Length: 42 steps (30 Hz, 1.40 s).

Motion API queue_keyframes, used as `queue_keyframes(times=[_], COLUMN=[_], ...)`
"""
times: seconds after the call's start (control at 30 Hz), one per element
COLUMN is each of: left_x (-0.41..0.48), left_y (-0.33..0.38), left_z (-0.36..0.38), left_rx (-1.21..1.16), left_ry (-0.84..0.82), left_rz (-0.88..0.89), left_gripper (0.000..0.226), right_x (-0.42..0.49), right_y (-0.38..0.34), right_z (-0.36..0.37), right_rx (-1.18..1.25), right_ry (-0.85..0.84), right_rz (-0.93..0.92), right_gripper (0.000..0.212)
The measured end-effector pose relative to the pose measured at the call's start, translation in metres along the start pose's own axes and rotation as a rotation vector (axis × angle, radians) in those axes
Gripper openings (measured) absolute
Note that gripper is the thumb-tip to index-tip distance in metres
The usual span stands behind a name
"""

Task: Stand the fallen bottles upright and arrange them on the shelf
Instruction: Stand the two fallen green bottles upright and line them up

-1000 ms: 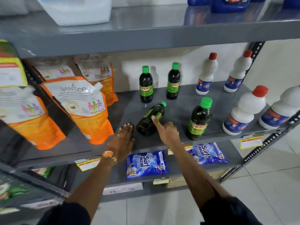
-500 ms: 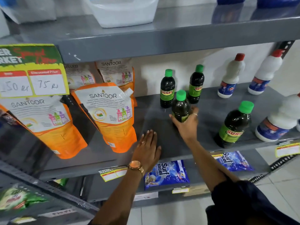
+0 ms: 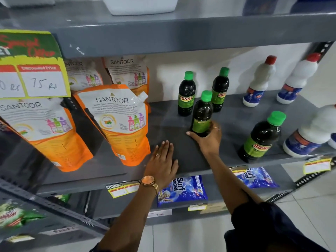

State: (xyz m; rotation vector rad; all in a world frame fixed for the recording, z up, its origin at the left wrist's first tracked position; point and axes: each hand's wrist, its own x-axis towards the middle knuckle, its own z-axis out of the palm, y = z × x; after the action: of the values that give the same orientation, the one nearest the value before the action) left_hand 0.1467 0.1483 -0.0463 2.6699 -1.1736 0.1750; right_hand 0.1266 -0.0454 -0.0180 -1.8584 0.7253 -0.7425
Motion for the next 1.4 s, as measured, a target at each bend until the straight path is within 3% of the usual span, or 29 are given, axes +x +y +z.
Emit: queue_keyframes(times=[0.07,0.2,0.37,0.6,0.8,1.17,1.4], left_x=[0.0,-0.001,0.001,-0.001,-0.001,-0.001,-0.003], left_y=[0.001,0.001,0.001,-0.001,-0.001,-0.001,-0.001], left_z=[-0.001,-0.001,-0.002,-0.003,-0.003,-0.007,-0.011], left_rx=[0.003,-0.005,0.007,0.003,-0.004,-0.014,-0.094], left_ry=[-0.002,0.004,-0.016,-0.043,-0.06,-0.094,-0.078], left_rz=[-0.004,-0.002,-0.007,-0.003,-0.012,-0.011,-0.011], left_gripper=[0.063,0.064,0.068,0.073,0.075,0.077,0.075], right_x=[0.0,0.0,0.0,-0.001,-0.001,-0.022,-0.086], right_y=[0.002,0.006,0.002,0.006,0.008,0.008,0.018], right_z=[0.002,-0.003,0.004,-0.002,0.005,-0.036,-0.067], right_rx=[-0.03,-0.034,-0.107,-0.003,-0.09,-0.081,-0.075], right_ry=[-0.011,-0.055,0.001,-0.044,-0.078,-0.244,-0.313], right_rz=[-0.019,-0.068,0.015,-0.029,-0.002,-0.036,-0.053], right_gripper=[0.09,0.076,0.096,0.084,0.1,0.067,0.067])
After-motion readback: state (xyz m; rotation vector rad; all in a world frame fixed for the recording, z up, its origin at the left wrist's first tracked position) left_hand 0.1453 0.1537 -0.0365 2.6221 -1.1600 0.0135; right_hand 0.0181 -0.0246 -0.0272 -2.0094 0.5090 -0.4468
